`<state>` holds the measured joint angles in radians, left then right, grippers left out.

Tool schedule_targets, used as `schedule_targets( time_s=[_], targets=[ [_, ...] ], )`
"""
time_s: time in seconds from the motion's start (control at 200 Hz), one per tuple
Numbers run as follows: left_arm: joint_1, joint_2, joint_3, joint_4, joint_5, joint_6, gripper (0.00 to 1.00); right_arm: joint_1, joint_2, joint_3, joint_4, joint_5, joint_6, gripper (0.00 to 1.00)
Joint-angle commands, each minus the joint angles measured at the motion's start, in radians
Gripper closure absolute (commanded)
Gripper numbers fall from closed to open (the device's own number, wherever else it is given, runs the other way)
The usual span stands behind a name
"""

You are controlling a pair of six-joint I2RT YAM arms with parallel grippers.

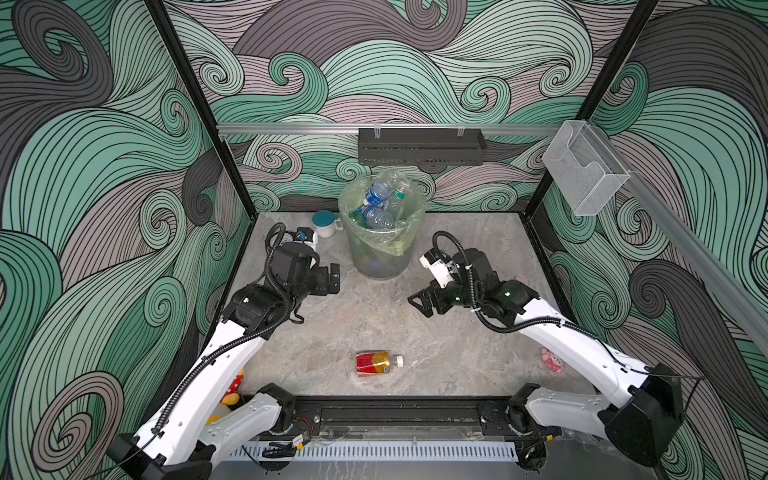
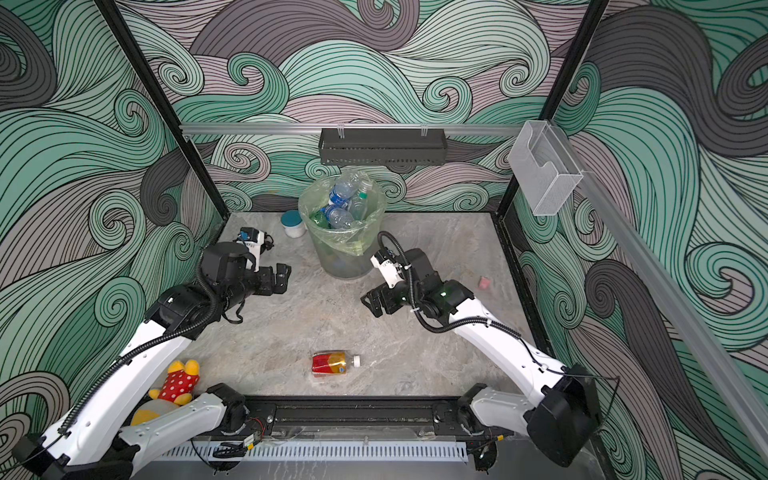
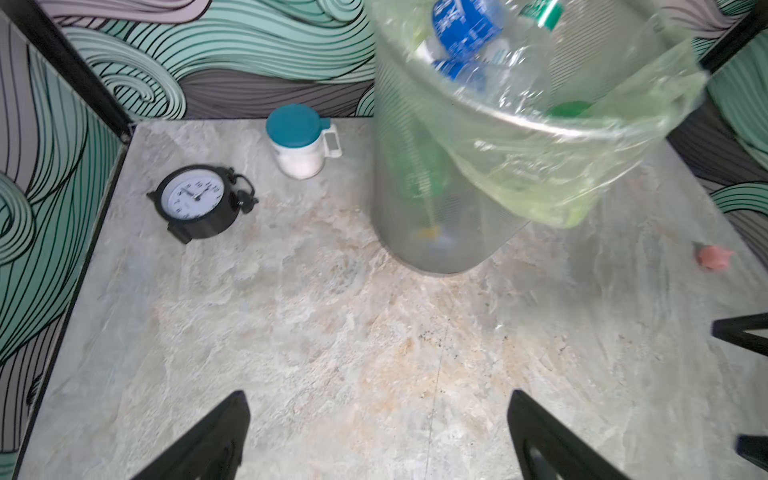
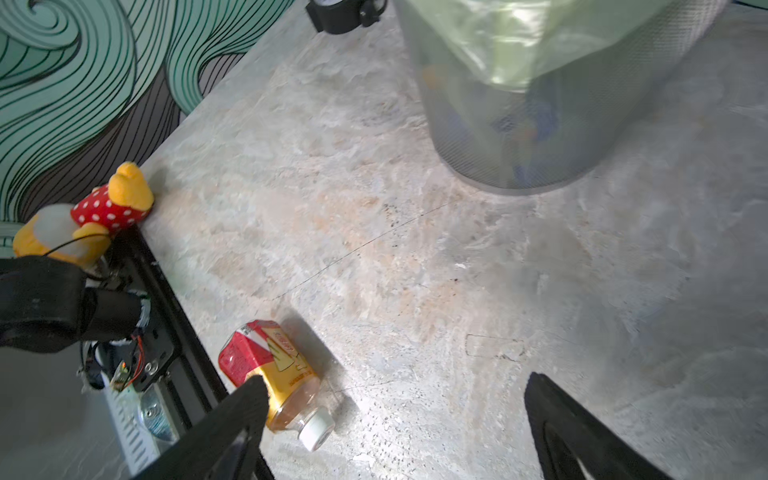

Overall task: Throw the plastic bottles in the bin
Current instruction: 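Reach the right gripper to the red-and-yellow bottle and grasp it while left withdraws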

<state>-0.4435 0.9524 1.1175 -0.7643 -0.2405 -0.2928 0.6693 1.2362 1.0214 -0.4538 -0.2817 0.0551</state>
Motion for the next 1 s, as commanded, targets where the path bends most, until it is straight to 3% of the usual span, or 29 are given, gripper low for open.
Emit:
schedule_targets(
  time_s=[0.0,0.19,0.425,0.635,0.996],
  targets=[
    [0.023,-0.057,-0.060,-0.033,-0.054,-0.054,0.01,0.046,0.029,0.027,-0.019,-0.058,-0.106,0.05],
    [0.056,-0.131,-0.189,-0.032,-0.064,-0.092,0.01,0.153,0.108,0.047,-0.083,-0.068,-0.224,0.10],
    [0.121,-0.177,-0.298,0.004,-0.032,-0.113,0.01,0.288,0.234,0.076,-0.104,-0.051,-0.268,0.12],
    [0.152,-0.172,-0.330,0.031,-0.002,-0.118,0.01,0.373,0.328,0.063,-0.046,-0.088,-0.256,0.11],
    [0.174,-0.173,-0.343,0.043,0.003,-0.118,0.01,0.472,0.474,0.088,-0.031,0.008,-0.275,0.14]
  ],
)
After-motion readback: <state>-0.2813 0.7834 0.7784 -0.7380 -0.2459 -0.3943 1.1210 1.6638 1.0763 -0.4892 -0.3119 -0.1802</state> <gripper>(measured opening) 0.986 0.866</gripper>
